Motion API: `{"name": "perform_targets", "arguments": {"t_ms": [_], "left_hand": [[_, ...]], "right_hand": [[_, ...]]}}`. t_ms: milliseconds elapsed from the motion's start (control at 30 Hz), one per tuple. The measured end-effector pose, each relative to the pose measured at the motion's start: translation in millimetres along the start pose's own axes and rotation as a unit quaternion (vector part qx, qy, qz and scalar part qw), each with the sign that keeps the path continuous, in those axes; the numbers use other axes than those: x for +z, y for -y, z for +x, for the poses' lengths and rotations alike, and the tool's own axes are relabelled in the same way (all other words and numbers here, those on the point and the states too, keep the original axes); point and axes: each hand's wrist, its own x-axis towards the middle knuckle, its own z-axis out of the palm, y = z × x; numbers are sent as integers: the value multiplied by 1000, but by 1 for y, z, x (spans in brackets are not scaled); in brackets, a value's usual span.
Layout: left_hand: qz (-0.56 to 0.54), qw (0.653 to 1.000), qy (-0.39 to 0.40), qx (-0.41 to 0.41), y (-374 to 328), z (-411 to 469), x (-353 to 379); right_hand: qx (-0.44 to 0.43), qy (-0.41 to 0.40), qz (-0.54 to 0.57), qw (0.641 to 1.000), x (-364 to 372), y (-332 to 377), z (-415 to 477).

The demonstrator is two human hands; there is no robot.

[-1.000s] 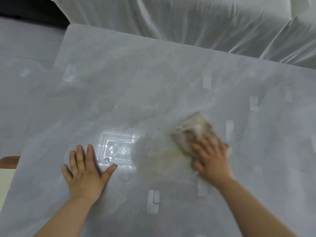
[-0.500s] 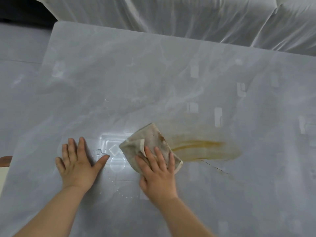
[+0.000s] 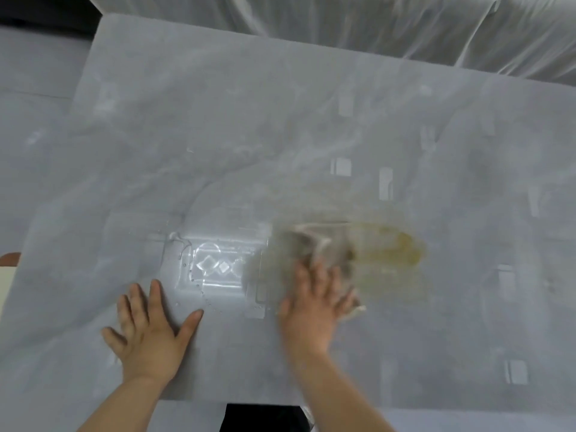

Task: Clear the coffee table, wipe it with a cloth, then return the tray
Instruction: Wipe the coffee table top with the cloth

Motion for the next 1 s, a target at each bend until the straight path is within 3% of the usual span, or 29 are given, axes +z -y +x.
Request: {"name": "perform_targets", "arguments": {"t_ms": [100,233,300,400,533,600,733,800,867,933,1000], "left_hand": [[4,1000,10,-5,2,3,2],[3,1000,-3,1,5,3,6],[8,1000,-7,6,7,5,8],[14,1000,-11,10,10,6,11],[21,1000,-15,13,10,6,12],[19,1000,-12,14,10,6,11],[19,1000,-11,12,7,5,9],[20,1000,-13,12,6,5,9],[19,1000,-16,10,6,5,8],[20,1000,-16,12,7,4,9],[21,1000,-16,13,7,4,10]], "right_hand": [[-165,47,-35,985,-1,25,-45],[-252,49,-76,963,-14,-37,-20],[-207,3,-87,974,-18,-88,-3],[-70,20,-7,997,-23,-139,2],[89,-44,66,993,1,-104,-13],[66,-46,42,996,11,-61,-31],[-126,0,4,992,24,-2,-83],[-196,21,15,980,21,-21,-86],[-225,-7,-22,974,22,-66,-75],[-144,-58,-29,987,17,-118,-61],[23,-51,27,998,6,-151,-50]]}}
